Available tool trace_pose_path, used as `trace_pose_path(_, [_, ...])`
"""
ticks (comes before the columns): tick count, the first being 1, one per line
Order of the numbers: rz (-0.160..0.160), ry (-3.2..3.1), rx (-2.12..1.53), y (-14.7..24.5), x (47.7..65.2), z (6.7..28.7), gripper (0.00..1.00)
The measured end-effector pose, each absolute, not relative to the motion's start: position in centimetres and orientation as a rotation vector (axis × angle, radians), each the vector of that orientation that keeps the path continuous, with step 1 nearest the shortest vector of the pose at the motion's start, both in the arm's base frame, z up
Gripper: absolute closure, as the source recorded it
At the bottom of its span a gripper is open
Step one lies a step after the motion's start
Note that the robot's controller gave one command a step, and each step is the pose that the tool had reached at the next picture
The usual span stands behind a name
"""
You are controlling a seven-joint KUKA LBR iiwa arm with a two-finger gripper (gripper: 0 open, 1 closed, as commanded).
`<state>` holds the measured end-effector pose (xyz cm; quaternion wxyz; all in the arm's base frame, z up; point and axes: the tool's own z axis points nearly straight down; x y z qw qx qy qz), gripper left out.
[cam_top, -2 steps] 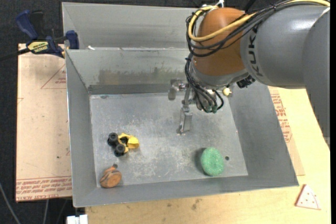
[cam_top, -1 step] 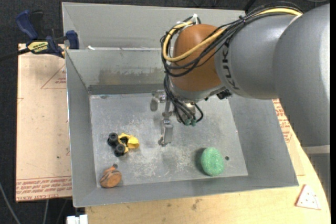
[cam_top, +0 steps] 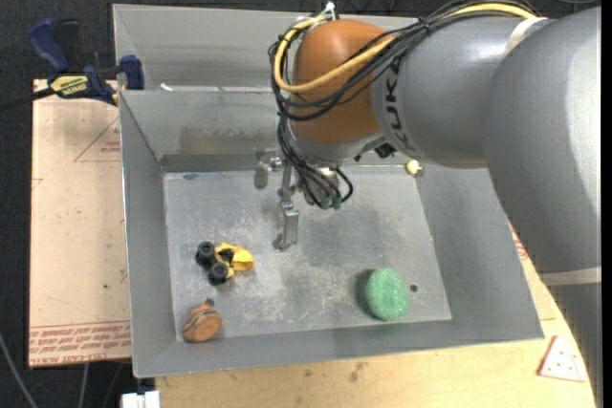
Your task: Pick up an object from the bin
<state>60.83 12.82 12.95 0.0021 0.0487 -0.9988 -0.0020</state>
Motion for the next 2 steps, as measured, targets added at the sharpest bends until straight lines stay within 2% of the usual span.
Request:
trace_pose_path(1, [-0.003, -3.147, 0.131, 14.5, 58.6, 10.0, 0.0])
trace_pose_path(2, [-0.002, -3.119, 0.372, 17.2, 57.8, 7.7, 0.0])
